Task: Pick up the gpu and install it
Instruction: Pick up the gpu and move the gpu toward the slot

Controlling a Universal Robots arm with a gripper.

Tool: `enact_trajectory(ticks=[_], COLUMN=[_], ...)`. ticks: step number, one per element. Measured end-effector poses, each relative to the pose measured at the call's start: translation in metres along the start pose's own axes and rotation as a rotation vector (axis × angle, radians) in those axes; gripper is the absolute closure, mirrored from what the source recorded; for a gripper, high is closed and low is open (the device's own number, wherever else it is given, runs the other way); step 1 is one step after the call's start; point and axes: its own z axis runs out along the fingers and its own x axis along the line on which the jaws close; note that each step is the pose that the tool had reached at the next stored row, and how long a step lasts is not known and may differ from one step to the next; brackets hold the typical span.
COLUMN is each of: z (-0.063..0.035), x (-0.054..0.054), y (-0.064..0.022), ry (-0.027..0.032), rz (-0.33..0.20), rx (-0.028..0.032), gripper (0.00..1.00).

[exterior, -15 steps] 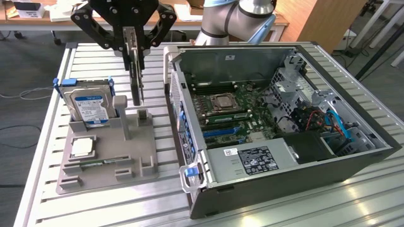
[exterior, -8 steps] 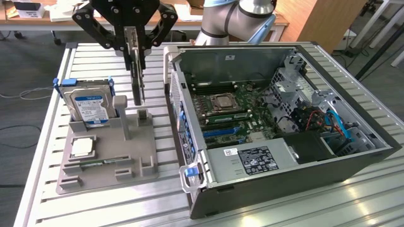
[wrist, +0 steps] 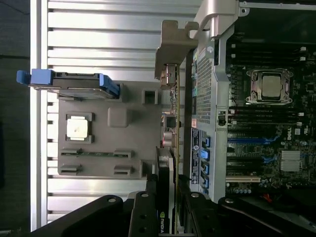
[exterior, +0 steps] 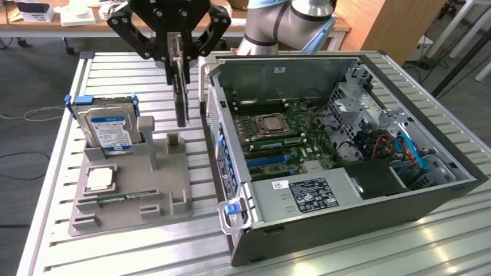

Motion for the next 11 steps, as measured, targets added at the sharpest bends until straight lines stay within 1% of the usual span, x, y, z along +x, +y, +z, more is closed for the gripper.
enact_trajectory(ticks=[11], z=[0.0007], x=[-0.033], y=[-0.0001], ry=[0.0001], rz=[0.000], rx=[-0.0050], gripper=[0.73])
